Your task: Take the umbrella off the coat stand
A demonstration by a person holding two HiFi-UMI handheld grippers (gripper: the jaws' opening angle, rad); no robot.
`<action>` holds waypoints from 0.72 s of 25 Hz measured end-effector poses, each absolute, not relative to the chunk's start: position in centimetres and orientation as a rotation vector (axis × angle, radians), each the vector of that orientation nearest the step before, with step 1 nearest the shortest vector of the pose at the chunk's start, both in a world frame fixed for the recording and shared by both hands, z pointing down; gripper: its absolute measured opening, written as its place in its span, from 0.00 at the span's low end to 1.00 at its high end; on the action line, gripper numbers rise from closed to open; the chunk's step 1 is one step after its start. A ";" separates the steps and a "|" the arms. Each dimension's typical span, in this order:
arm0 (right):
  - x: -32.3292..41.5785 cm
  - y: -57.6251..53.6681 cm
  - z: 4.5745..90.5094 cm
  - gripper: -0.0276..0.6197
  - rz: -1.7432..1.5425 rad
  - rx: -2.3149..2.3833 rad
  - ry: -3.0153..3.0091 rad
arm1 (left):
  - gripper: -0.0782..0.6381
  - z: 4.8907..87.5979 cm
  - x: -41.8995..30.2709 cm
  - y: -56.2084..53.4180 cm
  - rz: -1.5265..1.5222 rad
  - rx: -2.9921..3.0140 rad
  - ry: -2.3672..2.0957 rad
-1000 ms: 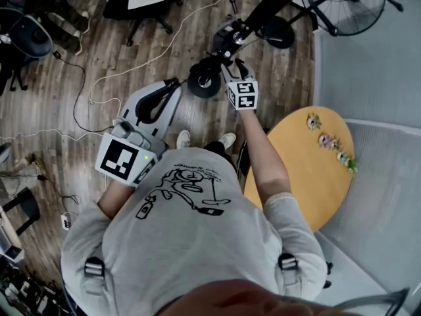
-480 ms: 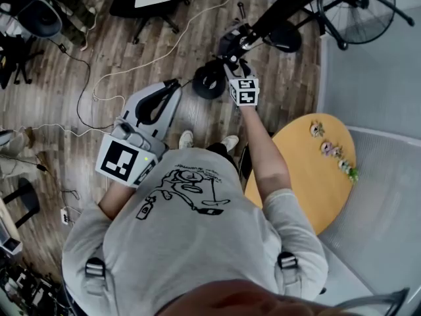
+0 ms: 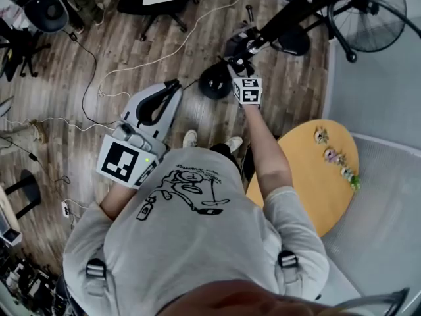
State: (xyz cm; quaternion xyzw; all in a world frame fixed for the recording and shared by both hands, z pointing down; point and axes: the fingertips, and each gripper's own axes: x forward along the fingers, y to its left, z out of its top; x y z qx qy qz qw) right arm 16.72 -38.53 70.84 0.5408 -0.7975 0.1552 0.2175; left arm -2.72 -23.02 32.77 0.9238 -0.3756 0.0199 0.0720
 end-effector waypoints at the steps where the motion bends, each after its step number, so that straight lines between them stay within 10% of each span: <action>1: 16.7 -38.7 70.7 0.45 0.430 1.497 -2.217 | 0.14 32.7 -2.7 -23.1 0.060 2.775 -1.133; 18: 16.4 -39.2 70.5 0.39 0.381 1.483 -2.208 | 0.14 32.5 -3.4 -22.4 0.060 2.764 -1.163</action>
